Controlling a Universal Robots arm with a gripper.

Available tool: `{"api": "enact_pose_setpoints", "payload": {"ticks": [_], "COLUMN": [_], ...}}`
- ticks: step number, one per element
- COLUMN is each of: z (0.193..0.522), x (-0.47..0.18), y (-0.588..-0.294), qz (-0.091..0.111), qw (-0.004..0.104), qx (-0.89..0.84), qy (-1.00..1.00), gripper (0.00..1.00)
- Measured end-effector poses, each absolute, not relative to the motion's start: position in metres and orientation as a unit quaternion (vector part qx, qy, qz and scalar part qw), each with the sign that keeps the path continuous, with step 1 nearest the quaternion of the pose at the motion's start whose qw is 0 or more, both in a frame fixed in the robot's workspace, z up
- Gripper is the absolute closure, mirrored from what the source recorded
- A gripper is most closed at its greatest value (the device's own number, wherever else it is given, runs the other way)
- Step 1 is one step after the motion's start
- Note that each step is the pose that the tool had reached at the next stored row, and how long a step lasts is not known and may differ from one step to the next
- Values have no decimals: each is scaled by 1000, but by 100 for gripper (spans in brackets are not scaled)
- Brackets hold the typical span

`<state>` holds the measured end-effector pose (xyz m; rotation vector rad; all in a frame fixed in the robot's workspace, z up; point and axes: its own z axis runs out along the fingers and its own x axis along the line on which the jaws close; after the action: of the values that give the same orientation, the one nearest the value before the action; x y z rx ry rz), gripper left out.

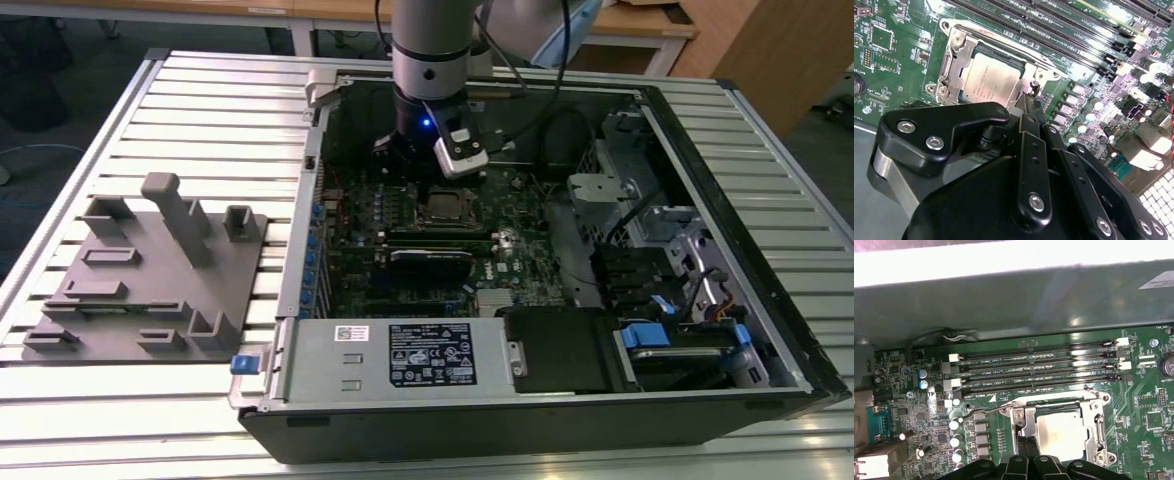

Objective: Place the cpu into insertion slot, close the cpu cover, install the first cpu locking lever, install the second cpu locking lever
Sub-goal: 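Close the cpu cover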

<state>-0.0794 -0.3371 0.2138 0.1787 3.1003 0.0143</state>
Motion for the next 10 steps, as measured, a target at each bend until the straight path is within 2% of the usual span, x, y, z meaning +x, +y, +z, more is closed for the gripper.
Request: {"api": "enact_pose_setpoints", "payload": {"ticks": [10], "z": [217], "x": [-79], "y": [-337], "qz": [5], "qw": [18], "qx": [58], "qy": [998], "gripper": [90]}}
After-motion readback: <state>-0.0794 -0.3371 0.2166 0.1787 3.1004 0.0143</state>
